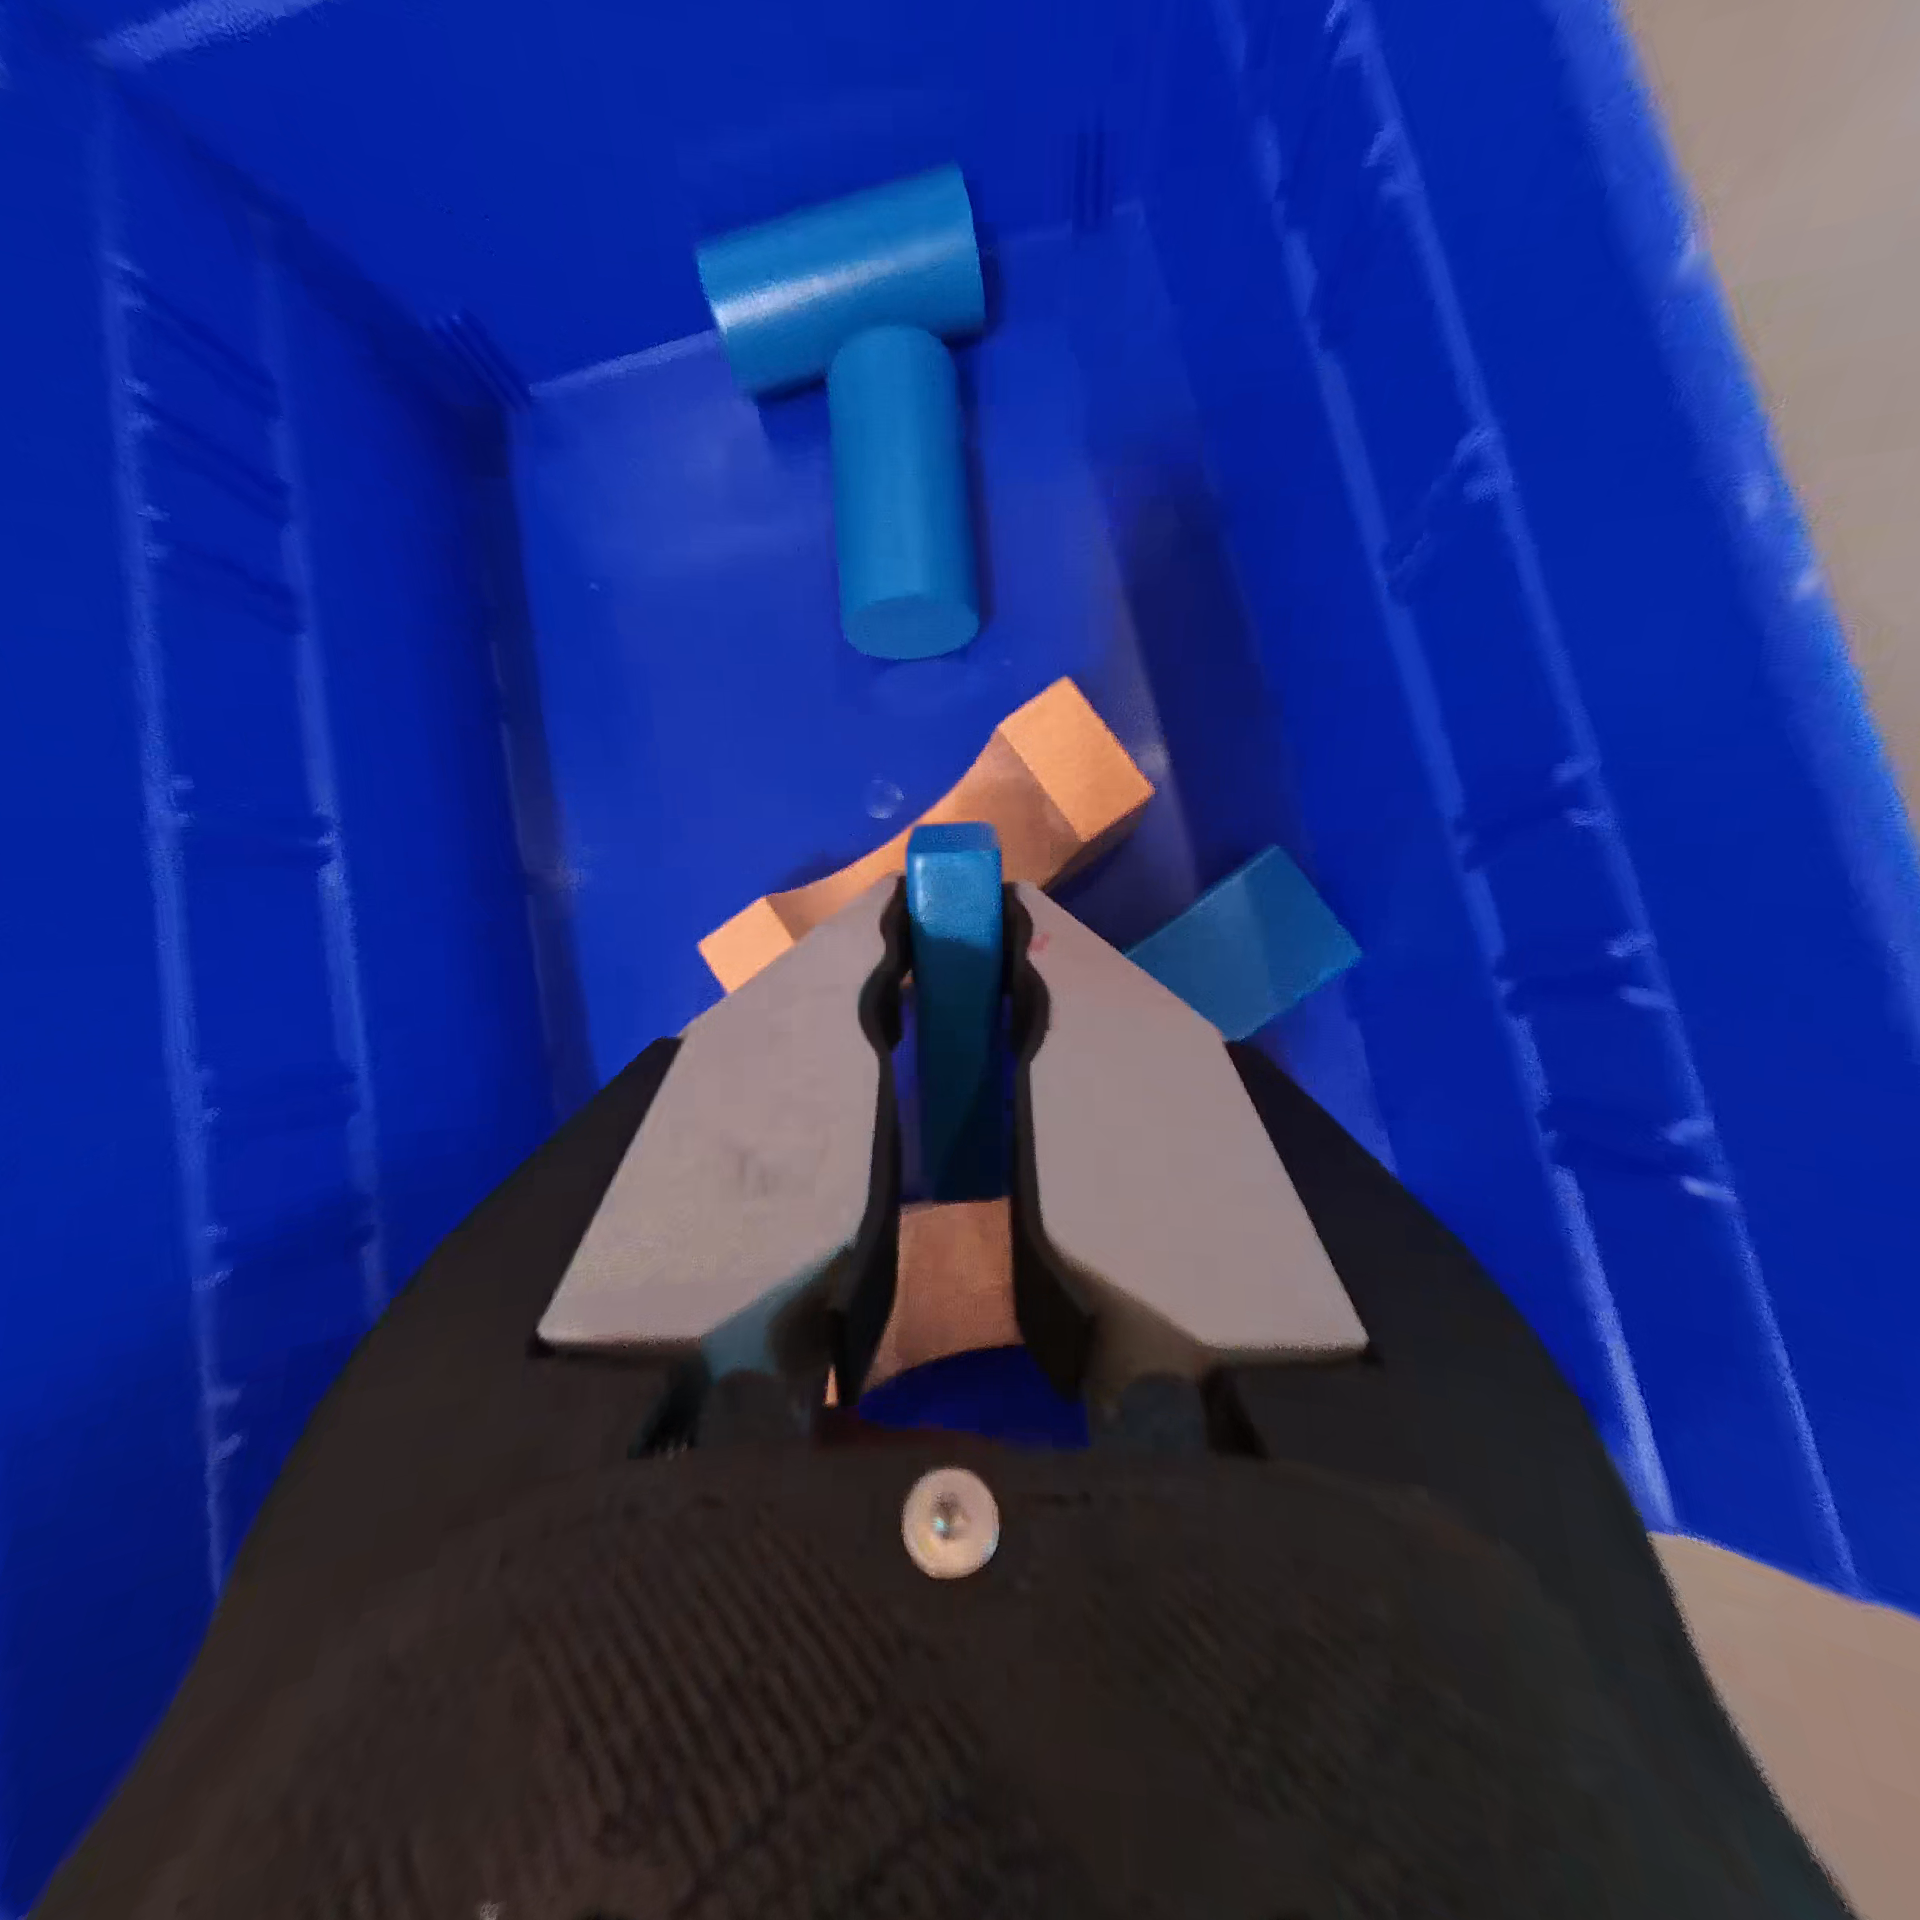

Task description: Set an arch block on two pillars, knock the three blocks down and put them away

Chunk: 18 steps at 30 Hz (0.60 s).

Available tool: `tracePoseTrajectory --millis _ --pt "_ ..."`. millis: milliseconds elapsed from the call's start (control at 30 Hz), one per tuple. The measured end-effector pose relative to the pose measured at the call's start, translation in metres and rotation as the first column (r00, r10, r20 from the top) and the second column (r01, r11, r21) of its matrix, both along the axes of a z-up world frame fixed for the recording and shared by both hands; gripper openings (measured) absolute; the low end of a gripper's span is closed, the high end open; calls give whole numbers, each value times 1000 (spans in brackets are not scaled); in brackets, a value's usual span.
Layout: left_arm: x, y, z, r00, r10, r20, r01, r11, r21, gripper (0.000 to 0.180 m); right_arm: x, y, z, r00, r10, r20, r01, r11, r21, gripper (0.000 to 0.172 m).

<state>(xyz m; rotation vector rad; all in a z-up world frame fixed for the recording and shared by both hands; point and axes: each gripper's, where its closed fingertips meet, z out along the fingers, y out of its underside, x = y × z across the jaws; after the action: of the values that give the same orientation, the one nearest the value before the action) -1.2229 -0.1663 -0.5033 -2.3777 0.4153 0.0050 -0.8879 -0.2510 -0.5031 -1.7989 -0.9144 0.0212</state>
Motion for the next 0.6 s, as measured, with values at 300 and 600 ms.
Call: tracePoseTrajectory --millis 300,600 --pt "52 -50 118 941 -245 235 89 846 526 14 0 0 -1 1000 0 16 0 1000 3 68" --pt "178 -115 145 623 -712 323 429 657 620 14 0 -2 5 999 13 -44 -13 1000 2 63"
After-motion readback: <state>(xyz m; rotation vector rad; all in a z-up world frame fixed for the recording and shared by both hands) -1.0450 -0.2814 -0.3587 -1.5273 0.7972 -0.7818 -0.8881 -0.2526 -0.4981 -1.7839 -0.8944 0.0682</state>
